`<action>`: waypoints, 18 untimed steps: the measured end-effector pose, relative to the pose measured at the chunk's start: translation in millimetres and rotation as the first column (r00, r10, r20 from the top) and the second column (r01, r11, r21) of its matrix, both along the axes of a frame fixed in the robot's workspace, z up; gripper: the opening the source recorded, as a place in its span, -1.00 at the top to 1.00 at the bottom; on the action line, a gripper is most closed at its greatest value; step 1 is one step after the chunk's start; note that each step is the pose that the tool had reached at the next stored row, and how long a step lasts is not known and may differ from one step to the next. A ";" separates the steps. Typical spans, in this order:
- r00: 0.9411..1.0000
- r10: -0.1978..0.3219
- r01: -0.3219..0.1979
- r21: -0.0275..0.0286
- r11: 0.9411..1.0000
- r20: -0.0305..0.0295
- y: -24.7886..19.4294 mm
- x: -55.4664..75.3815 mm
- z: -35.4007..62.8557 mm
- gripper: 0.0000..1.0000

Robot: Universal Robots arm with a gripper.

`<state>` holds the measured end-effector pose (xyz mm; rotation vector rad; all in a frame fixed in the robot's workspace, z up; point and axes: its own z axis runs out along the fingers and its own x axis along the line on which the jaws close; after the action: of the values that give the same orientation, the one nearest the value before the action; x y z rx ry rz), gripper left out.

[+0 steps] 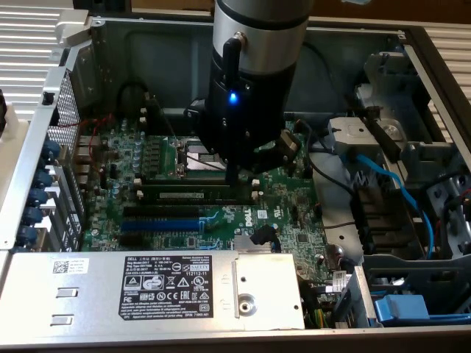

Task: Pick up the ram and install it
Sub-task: 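Press down the ram until it locks into place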

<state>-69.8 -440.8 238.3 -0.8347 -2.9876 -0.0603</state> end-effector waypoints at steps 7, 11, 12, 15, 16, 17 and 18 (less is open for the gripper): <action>1.000 0.000 0.000 0.000 1.000 0.000 -0.1 0.0 -1.3 0.79; 1.000 0.000 0.000 0.000 1.000 0.000 -0.1 0.0 -4.4 0.79; 1.000 0.000 0.000 0.000 1.000 0.000 -0.1 0.0 -4.9 0.79; 1.000 0.000 0.000 0.000 1.000 0.000 -0.1 0.0 -6.6 0.79; 1.000 0.000 0.000 0.000 1.000 0.000 -0.1 0.0 -6.9 0.79; 1.000 0.000 0.000 0.000 1.000 0.000 -0.1 0.0 -7.1 0.79; 1.000 0.000 0.000 0.000 1.000 0.000 0.0 0.0 -8.0 0.79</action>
<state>-69.8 -440.8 230.4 -0.8346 -2.9876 -0.0602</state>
